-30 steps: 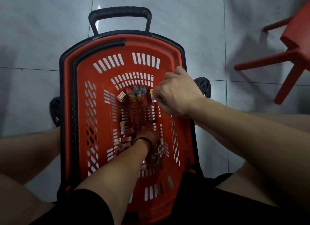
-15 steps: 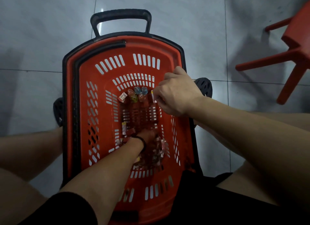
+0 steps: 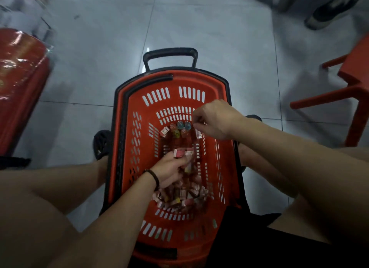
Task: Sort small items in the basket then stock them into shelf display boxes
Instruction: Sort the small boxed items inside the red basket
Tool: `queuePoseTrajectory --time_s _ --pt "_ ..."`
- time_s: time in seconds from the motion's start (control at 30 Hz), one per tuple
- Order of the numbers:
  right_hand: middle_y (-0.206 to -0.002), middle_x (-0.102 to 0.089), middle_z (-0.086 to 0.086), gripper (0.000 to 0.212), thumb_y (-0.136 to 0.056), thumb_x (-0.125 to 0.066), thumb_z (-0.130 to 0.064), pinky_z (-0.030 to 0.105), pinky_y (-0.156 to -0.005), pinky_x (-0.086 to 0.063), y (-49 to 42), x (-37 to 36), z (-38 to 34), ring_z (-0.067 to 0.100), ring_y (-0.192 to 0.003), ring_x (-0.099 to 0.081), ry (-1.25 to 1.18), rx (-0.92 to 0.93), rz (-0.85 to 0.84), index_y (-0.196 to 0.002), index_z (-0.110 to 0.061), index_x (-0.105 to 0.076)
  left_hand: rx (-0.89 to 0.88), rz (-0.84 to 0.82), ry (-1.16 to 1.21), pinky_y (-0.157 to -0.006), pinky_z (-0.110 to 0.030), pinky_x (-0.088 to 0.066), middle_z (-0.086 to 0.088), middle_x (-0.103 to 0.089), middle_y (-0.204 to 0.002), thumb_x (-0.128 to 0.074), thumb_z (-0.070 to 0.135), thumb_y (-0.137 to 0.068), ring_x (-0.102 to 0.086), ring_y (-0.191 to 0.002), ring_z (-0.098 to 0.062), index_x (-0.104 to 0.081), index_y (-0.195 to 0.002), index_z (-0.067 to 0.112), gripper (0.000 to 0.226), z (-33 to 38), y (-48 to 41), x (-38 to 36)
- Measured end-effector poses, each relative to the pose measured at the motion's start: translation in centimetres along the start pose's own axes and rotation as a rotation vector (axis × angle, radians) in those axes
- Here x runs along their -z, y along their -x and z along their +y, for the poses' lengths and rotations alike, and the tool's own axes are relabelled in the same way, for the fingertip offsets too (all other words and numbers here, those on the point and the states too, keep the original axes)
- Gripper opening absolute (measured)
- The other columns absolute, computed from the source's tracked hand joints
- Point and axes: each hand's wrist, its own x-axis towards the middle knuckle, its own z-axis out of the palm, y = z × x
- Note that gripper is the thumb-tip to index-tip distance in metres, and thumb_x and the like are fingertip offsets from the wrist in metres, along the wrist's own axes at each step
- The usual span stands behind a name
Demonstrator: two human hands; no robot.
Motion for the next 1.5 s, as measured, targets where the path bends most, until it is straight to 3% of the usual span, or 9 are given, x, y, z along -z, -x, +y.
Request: queuePoseTrajectory --time_s 0.07,0.3,0.5,0.6,0.83,1.03,1.17,1.27,1.5 --pt "-0.104 -0.077 -0.005 0.019 -0.1 -0.066 -0.036 0.042 -0.089 -0.061 0.0 0.7 -0.5 0.015 -0.097 -0.071 -0.163 -0.029 0.023 -0.105 -0.022 -0.079 -0.038 -0.021 0.167 -0.083 -0.041 -0.062 -0.013 -0.072 -0.123 -0.059 0.016 -0.104 -0.073 -0.103 -0.023 -0.064 -0.133 0.008 0.03 1.9 1.9 -0.5" --pt "-0.09 -0.078 -0.007 0.018 -0.095 -0.076 -0.045 0.031 -0.077 -0.061 0.7 2.5 -4.1 0.007 -0.08 -0.073 -0.592 -0.057 0.012 -0.099 -0.028 -0.079 -0.222 -0.041 0.404 -0.094 -0.049 -0.056 -0.015 -0.068 -0.121 -0.062 0.027 -0.104 -0.064 -0.112 -0.031 -0.059 -0.143 0.01 0.043 6.5 7.1 -1.1" --pt "-0.08 -0.079 -0.003 0.023 -0.088 -0.087 -0.035 0.039 -0.069 -0.062 1.0 3.9 -6.4 0.018 -0.073 -0.077 -0.835 -0.09 0.081 -0.102 -0.02 -0.077 -0.297 -0.044 0.329 -0.087 -0.043 -0.057 -0.012 -0.07 -0.118 -0.052 0.03 -0.109 -0.068 -0.096 -0.024 -0.061 -0.143 0.014 0.039 10.1 10.7 -2.0" --pt "-0.089 -0.08 0.008 0.021 -0.09 -0.085 -0.027 0.044 -0.071 -0.059 0.8 5.0 -7.0 0.026 -0.076 -0.075 -0.993 -0.095 0.047 -0.103 -0.014 -0.076 -0.295 -0.068 0.27 -0.083 -0.042 -0.057 -0.014 -0.068 -0.116 -0.05 0.032 -0.11 -0.068 -0.095 -0.025 -0.056 -0.147 0.012 0.042 12.3 12.2 -1.5" --pt "-0.086 -0.08 0.012 0.018 -0.088 -0.081 -0.007 0.034 -0.066 -0.058 -0.2 8.3 -9.6 0.023 -0.072 -0.076 -1.044 -0.091 0.13 -0.105 -0.01 -0.074 -0.265 0.024 0.167 -0.078 -0.04 -0.057 -0.018 -0.069 -0.115 -0.061 0.039 -0.104 -0.068 -0.088 -0.025 -0.06 -0.135 0.003 0.047 17.8 14.1 0.1" --pt "-0.09 -0.077 0.022 0.012 -0.091 -0.07 -0.002 0.038 -0.069 -0.059 -1.5 9.5 -10.6 0.027 -0.073 -0.073 -1.292 -0.183 0.32 -0.099 -0.006 -0.076 -0.218 0.082 0.143 -0.072 -0.037 -0.059 -0.017 -0.073 -0.108 -0.064 0.042 -0.102 -0.072 -0.084 -0.025 -0.058 -0.134 0.001 0.053 22.7 14.6 0.7" --pt "-0.082 -0.077 0.016 0.014 -0.093 -0.07 -0.001 0.036 -0.061 -0.057 -2.2 9.9 -10.2 0.024 -0.068 -0.07 -1.445 -0.219 0.34 -0.105 -0.005 -0.075 -0.225 0.135 0.082 -0.068 -0.036 -0.059 -0.019 -0.073 -0.11 -0.069 0.042 -0.099 -0.072 -0.085 -0.027 -0.061 -0.132 0.003 0.052 24.6 13.6 0.8" --pt "-0.084 -0.076 0.021 0.013 -0.093 -0.073 0.0 0.04 -0.067 -0.059 -2.6 9.4 -9.8 0.027 -0.07 -0.07 -1.411 -0.21 0.331 -0.105 -0.004 -0.075 -0.248 0.167 0.112 -0.064 -0.034 -0.057 -0.017 -0.075 -0.102 -0.073 0.039 -0.096 -0.071 -0.082 -0.027 -0.066 -0.115 0.008 0.037 24.5 12.1 0.8" --pt "-0.091 -0.078 0.017 0.022 -0.085 -0.082 -0.001 0.044 -0.073 -0.067 -4.3 7.3 -10.0 0.033 -0.08 -0.079 -1.308 -0.261 0.342 -0.104 -0.011 -0.076 -0.261 0.221 0.166 -0.053 -0.031 -0.054 -0.012 -0.075 -0.091 -0.064 0.035 -0.104 -0.071 -0.067 -0.022 -0.064 -0.115 0.014 0.024 24.2 9.4 -0.1"
